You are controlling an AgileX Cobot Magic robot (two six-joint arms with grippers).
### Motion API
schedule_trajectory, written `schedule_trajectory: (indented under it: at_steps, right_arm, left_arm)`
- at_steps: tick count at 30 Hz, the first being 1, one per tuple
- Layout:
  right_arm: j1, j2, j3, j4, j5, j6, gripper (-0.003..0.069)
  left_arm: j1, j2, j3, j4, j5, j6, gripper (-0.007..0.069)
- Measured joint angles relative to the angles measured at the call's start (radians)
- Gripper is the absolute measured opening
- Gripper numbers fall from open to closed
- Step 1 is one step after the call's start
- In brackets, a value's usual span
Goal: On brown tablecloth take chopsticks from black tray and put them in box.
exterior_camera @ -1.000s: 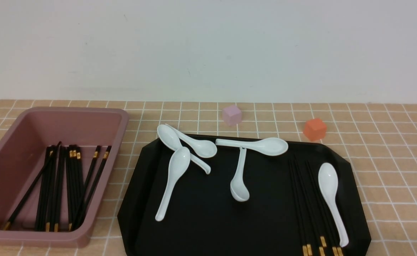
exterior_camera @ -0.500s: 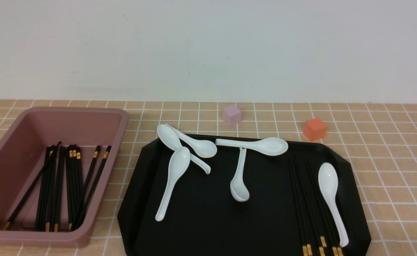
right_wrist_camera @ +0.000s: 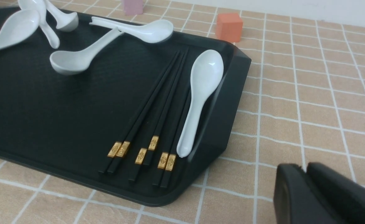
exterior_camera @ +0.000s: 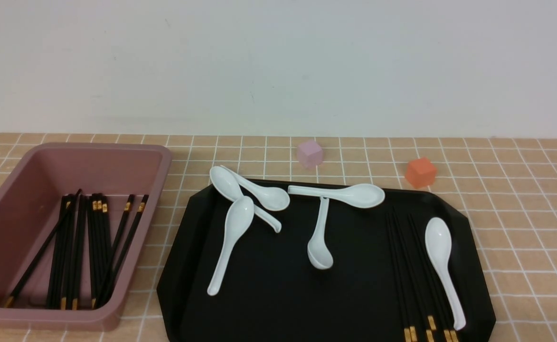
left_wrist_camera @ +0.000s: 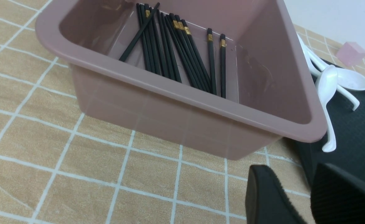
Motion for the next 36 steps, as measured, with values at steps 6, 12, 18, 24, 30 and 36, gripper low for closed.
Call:
schedule_trajectory:
  at_steps: [6, 12, 18, 24, 30, 36]
  right_arm:
    - [0.000, 0.000, 0.000, 0.000, 0.000, 0.000, 0.0092]
    - [0.000, 0.000, 0.000, 0.000, 0.000, 0.000, 0.0097]
    - [0.000, 0.000, 0.000, 0.000, 0.000, 0.000, 0.0103]
    - [0.000, 0.000, 0.000, 0.000, 0.000, 0.000, 0.0111]
    - [0.000, 0.000, 0.000, 0.000, 0.000, 0.000, 0.0118]
    - [0.000, 0.000, 0.000, 0.000, 0.000, 0.000, 0.0125]
  left_arm:
    - [0.000, 0.000, 0.000, 0.000, 0.000, 0.000, 0.0239]
    - [0.000, 0.000, 0.000, 0.000, 0.000, 0.000, 0.0239]
    - [0.000, 0.000, 0.000, 0.000, 0.000, 0.000, 0.0239]
    - [0.000, 0.000, 0.000, 0.000, 0.000, 0.000, 0.0239]
    - [0.000, 0.000, 0.000, 0.000, 0.000, 0.000, 0.0239]
    - [0.000, 0.000, 0.000, 0.000, 0.000, 0.000, 0.0239]
